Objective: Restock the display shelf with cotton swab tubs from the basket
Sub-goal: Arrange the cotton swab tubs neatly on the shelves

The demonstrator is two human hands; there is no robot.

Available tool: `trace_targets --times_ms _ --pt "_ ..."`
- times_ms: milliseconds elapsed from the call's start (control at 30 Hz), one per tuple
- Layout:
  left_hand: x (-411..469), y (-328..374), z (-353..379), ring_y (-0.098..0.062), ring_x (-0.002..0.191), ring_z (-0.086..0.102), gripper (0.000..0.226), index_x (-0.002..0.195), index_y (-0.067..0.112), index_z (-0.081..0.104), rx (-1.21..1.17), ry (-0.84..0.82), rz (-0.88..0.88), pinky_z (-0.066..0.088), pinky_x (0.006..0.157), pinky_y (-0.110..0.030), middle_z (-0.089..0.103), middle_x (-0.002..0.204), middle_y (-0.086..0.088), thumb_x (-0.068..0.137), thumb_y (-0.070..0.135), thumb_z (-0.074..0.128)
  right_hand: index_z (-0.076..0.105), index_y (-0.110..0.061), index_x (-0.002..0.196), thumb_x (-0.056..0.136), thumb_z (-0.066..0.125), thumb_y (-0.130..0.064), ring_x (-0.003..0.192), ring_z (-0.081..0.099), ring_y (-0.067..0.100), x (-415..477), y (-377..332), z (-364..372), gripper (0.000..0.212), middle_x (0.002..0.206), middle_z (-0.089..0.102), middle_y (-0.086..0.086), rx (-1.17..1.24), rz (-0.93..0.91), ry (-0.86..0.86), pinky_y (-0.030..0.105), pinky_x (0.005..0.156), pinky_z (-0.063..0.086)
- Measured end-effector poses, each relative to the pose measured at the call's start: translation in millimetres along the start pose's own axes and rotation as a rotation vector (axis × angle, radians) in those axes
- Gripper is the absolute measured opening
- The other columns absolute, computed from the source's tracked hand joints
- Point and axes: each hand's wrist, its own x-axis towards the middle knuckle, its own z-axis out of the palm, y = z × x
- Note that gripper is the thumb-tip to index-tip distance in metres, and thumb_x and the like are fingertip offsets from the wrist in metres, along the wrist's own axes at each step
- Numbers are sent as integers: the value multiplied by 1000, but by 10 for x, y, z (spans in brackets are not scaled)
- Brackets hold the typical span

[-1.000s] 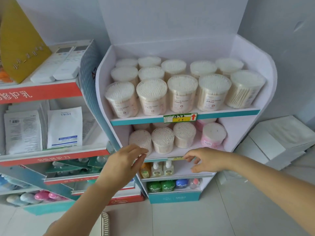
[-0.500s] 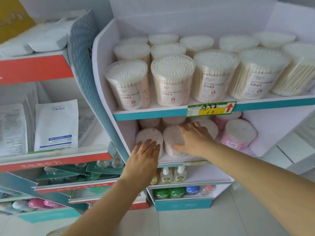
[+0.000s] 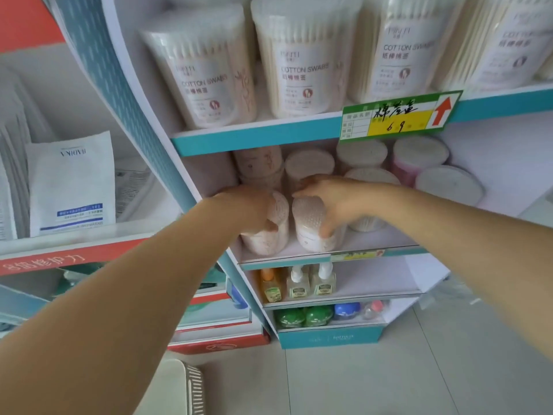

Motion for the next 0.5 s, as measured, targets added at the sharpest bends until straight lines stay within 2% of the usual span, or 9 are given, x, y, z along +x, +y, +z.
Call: trace_targets --times_ms 67,100,167,233,300,400,500 --pt "8 -41 -59 -28 123 48 57 143 16 36 20 -10 56 41 98 -34 47 141 -5 95 47 42 28 -24 148 64 83 -17 135 34 21 -18 24 -51 100 153 29 2 41 -4 -63 34 108 37" --pt "5 -54 -73 -27 122 49 57 143 17 36 44 -9 69 42 98 -34 48 140 -5 95 46 43 26 -22 149 64 84 -19 137 33 21 -29 38 -58 103 154 28 2 62 6 -50 32 109 35" --pt "-11 -63 -61 -26 119 52 65 144 19 36 32 -1 57 45 97 -34 51 138 -3 89 48 54 23 -19 149 65 83 -37 137 33 22 -35 59 -28 105 154 29 4 79 37 5 33 110 34" --pt "-45 -48 -42 -26 120 52 74 143 20 35 -25 23 44 45 98 -34 52 137 -3 83 54 60 19 -20 149 63 74 -61 138 32 26 -27 61 28 111 154 29 7 40 102 24 40 110 34" --pt "-60 -25 -20 -26 123 50 76 143 21 36 -85 61 33 43 99 -33 51 138 -3 81 57 60 21 -21 148 61 68 -71 137 32 30 -19 36 71 110 151 34 9 -29 156 77 48 107 33" --pt "-88 12 18 -24 119 52 74 140 22 40 -124 131 2 44 96 -33 54 133 -3 79 60 60 34 -18 141 63 72 -63 127 44 31 -32 -23 119 98 139 49 10 -62 132 216 42 99 41" --pt "-126 29 12 -24 118 52 73 136 23 44 -153 157 -19 46 95 -34 54 131 -3 77 60 63 24 -18 148 67 75 -54 132 41 28 -99 -17 142 103 147 42 8 62 44 231 36 102 40"
